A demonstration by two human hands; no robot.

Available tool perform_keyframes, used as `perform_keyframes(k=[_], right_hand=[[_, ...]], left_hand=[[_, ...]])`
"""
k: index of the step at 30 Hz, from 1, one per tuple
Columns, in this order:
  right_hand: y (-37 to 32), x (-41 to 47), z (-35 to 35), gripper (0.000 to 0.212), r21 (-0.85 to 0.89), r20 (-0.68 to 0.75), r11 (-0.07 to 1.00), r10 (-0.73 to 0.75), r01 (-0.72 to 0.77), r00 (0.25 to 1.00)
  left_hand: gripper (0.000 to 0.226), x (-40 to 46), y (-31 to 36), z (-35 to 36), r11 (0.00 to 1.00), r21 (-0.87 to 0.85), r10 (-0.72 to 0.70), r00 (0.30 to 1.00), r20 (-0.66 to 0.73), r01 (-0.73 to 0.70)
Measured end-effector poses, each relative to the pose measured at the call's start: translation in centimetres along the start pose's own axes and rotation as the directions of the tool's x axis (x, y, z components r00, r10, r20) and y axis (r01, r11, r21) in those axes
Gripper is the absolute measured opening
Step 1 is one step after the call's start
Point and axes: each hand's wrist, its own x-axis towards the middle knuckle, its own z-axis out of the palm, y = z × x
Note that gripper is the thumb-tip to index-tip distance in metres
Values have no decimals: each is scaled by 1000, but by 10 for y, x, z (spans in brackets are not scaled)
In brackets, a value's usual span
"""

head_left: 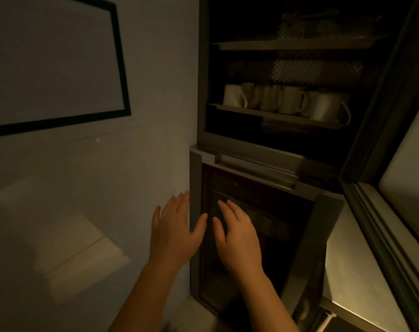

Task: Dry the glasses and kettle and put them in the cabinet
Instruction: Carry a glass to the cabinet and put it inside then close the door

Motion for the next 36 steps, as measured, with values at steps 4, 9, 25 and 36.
perform_keyframes(k=[4, 9, 25, 36], right_hand=[[-8, -15, 4, 48, 35, 59, 998, -50, 48, 997], [-19, -32, 6, 48, 93, 98, 990, -117, 108, 988], [-52, -113, -11, 49, 299, 246, 882, -440, 364, 864], [-54, -207, -58, 49, 452, 401, 768, -629, 453, 666]], left_hand=[[92, -22, -6, -7, 997, 28, -74, 997, -29, 75], [92, -54, -13, -23, 983, 68, -166, 983, -80, 172], [76, -188, 25, -80, 855, 175, -424, 852, -307, 488], [86, -304, 104, -120, 668, 226, -597, 692, -405, 709]])
